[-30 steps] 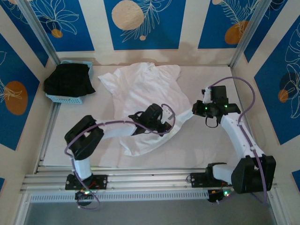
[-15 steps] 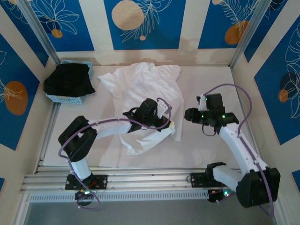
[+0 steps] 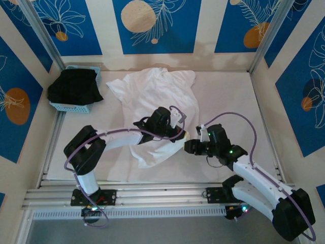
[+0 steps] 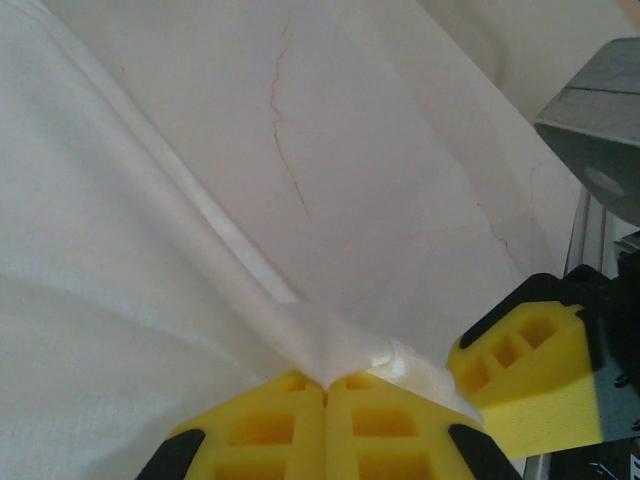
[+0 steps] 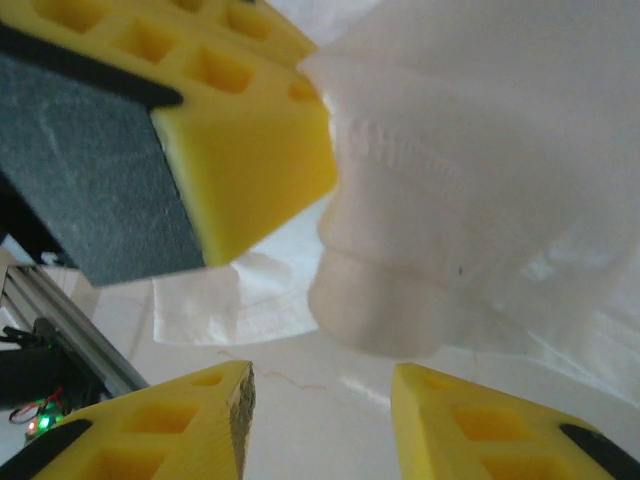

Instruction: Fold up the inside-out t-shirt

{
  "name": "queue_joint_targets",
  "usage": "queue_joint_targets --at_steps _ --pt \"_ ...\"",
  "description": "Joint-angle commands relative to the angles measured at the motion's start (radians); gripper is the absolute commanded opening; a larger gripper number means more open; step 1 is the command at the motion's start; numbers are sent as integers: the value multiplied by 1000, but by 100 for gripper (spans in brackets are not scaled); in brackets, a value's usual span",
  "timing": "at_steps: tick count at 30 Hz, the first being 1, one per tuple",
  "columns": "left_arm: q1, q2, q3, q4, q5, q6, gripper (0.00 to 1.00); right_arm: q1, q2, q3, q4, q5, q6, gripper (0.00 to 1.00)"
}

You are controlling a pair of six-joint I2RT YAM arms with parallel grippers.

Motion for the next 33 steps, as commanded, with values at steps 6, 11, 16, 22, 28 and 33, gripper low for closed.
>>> queue_joint_targets --at_steps 6,11,16,22,28,33 --pt "7 -7 -19 35 52 -15 3 7 49 -32 204 174 -29 37" --pt "11 -11 -20 31 61 -14 4 -11 85 -16 202 246 -79 18" --pt "37 -20 -34 28 58 -16 6 -45 84 1 156 227 -106 4" --pt "82 7 -33 32 60 -9 8 -62 71 -15 173 109 -103 1" --pt "125 40 -31 63 81 -29 8 -82 71 -8 175 63 -94 4" --pt "139 41 -27 65 88 -28 3 -93 80 -2 185 47 -88 8"
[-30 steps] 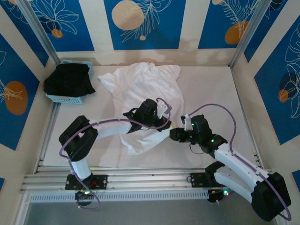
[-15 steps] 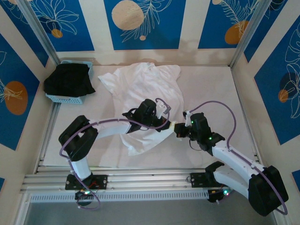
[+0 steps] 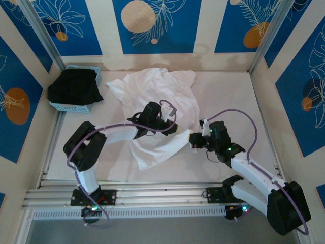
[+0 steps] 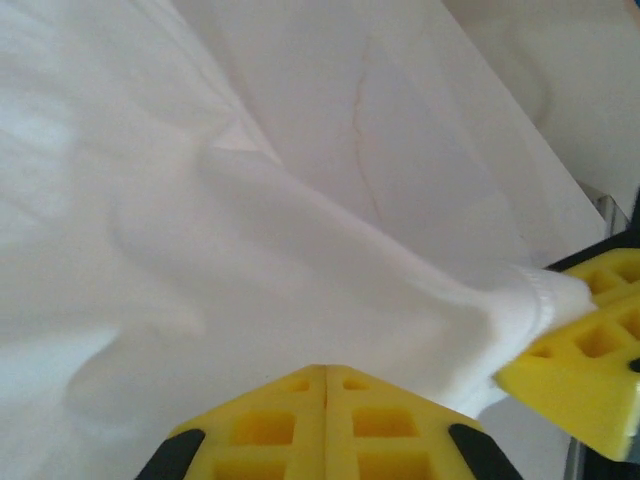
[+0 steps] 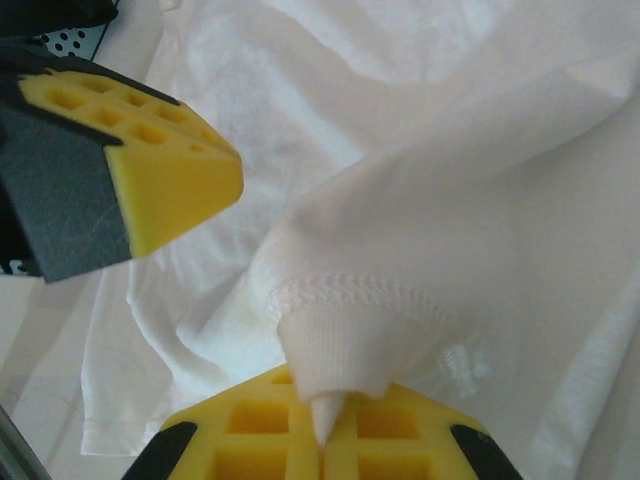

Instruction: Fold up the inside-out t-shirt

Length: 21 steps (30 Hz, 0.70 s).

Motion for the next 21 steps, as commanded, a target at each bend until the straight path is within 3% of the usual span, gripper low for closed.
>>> queue_joint_targets --at_steps 1,3,7,11,18,21 --pt "9 10 0 21 24 1 3 -8 -6 19 2 -32 -1 8" --pt "7 2 -9 21 52 17 7 -13 -3 21 6 -32 9 7" --pt "2 -30 -73 45 76 69 28 -31 11 32 -1 -40 18 5" --pt "-19 -20 -85 0 64 127 40 -37 13 39 -5 -45 21 5" --pt "-41 22 -69 40 108 103 32 -43 27 38 -2 -48 22 5" --pt "-41 31 -55 39 113 102 16 -43 32 39 -4 -47 24 5"
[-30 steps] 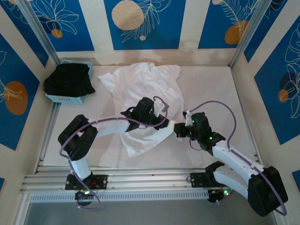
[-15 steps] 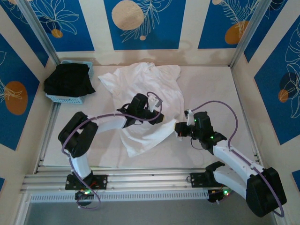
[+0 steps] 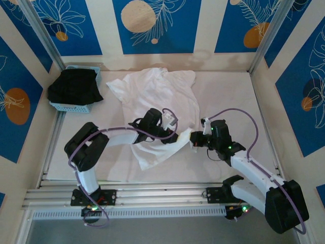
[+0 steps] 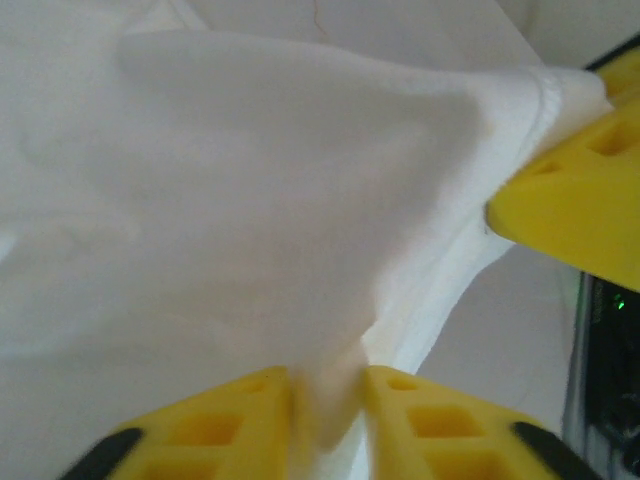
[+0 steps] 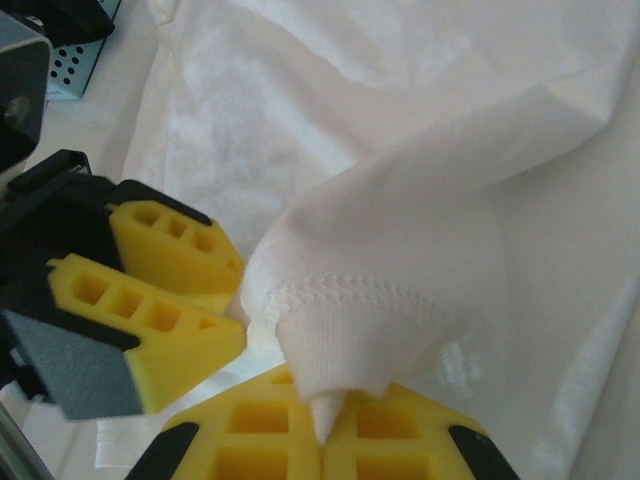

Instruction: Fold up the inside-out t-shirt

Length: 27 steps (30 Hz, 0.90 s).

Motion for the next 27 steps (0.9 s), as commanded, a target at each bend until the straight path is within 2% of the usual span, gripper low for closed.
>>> queue_joint_targets --at_steps 1,7,14,27 --pt "-5 22 28 21 31 5 11 -6 2 27 -10 -16 11 5" --pt "16 -23 9 52 9 -32 2 -15 -2 43 -82 7 -17 6" --pt "47 -57 -36 130 46 -99 2 -35 6 43 -92 -9 -32 9" --pt "53 -57 -43 89 51 -84 7 -64 25 66 -73 -88 -48 11"
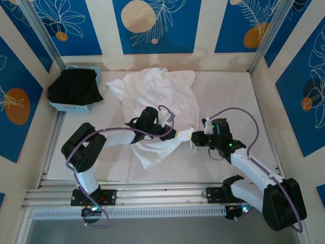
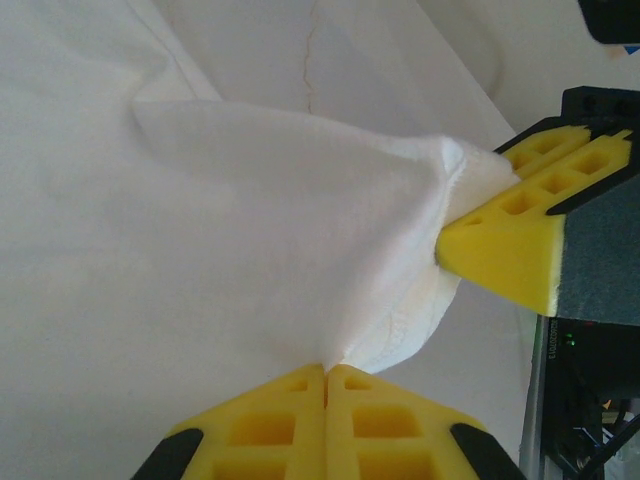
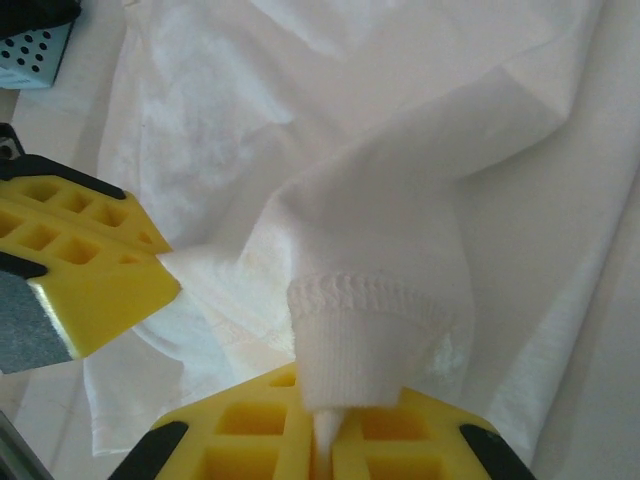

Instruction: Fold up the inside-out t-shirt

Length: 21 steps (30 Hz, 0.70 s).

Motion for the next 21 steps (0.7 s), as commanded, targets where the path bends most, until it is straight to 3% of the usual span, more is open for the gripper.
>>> queue_joint_targets --at_steps 1,8,21 --pt "13 -19 -2 -32 5 30 7 -20 -6 36 7 -77 -25 11" --pt "13 23 43 -137 -72 85 6 -26 54 50 146 -313 -32 13" --pt "35 111 58 -72 -11 4 5 -30 260 123 253 -377 -73 21"
